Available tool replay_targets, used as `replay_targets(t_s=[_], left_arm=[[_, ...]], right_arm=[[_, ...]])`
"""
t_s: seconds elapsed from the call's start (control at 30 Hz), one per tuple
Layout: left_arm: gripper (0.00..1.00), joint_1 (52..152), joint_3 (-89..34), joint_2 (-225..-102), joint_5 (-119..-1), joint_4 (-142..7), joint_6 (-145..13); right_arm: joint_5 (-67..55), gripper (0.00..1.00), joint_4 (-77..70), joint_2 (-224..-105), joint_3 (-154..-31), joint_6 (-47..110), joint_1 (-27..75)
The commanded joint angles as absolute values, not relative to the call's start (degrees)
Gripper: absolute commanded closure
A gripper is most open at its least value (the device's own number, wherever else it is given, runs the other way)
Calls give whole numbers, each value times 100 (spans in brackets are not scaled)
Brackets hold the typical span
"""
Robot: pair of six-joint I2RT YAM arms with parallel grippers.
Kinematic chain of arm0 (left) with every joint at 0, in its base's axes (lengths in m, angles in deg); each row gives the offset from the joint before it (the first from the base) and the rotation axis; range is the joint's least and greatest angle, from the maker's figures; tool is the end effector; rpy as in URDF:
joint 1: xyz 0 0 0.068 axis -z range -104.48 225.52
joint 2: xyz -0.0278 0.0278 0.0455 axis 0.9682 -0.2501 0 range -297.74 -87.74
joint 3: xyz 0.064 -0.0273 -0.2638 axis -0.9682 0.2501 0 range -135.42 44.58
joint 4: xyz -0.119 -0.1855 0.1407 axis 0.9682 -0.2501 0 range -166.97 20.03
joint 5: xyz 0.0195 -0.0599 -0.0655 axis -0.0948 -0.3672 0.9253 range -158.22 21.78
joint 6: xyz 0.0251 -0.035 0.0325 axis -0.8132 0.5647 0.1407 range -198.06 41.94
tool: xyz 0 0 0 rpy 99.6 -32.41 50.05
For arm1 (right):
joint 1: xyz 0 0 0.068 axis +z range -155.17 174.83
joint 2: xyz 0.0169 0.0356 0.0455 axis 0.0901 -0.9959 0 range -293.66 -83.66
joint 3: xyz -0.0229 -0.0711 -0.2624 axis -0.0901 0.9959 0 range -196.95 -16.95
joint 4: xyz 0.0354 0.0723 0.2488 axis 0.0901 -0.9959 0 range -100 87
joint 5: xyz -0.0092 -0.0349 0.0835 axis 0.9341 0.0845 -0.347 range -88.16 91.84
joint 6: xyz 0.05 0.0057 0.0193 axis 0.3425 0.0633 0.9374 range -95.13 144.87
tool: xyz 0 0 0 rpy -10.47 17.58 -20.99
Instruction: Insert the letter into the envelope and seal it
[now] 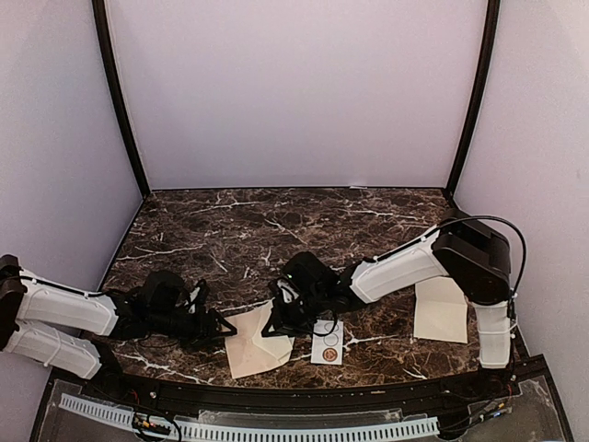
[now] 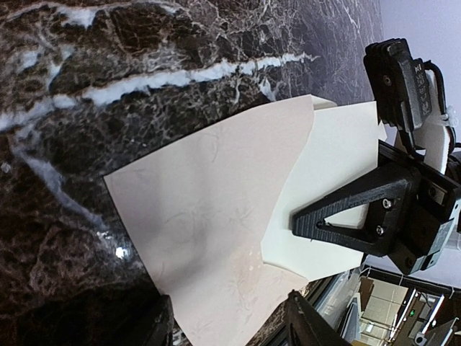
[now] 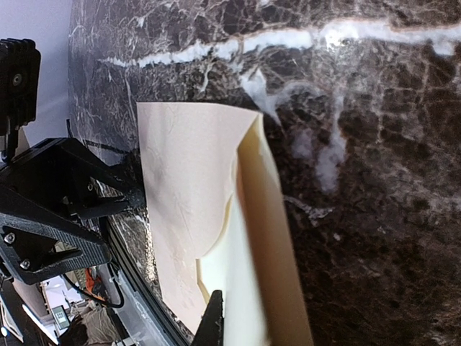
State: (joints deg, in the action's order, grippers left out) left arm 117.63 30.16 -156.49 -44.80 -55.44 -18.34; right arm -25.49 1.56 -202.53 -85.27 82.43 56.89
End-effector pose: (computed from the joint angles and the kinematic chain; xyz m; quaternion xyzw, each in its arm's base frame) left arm 0.1373 -0.1431 0.1272 -0.0506 0.8894 -0.4383 0.1192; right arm 0.1837 0.3814 0.1176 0.1238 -0.8968 -0.4248 0.0063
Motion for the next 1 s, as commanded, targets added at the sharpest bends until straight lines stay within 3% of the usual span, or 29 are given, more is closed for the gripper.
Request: replay_targets(t_s=[0.0,0.1,0.37,0.53,0.73,0.97], left_arm=[[48,11762,3134,-15798,-4514,-5890,-1831],[48,11757,3077,-15694,-4678,-6163,-1924],[46,11728,2893,-15039,-5047,-6889,-2068],[45,11724,2791,-14810,-5128,-7240,-2105],[45,11725,2769,-14735,-5011,-7218,-2113],[45,11727,2773,-15089,-4653,-6839,-2158]], right_arm=[[-2637,100,307,-20315,-8656,8242,5775],[-2570,100,74,-20200,-8678,8139,5776],[-2154,71,-1132,-19594,-8748,7532,5668],[-1763,60,-1800,-19294,-8814,7238,5636],[-1587,63,-1879,-19199,-8648,7202,5606],[-1587,75,-1690,-19369,-8575,7283,5604]])
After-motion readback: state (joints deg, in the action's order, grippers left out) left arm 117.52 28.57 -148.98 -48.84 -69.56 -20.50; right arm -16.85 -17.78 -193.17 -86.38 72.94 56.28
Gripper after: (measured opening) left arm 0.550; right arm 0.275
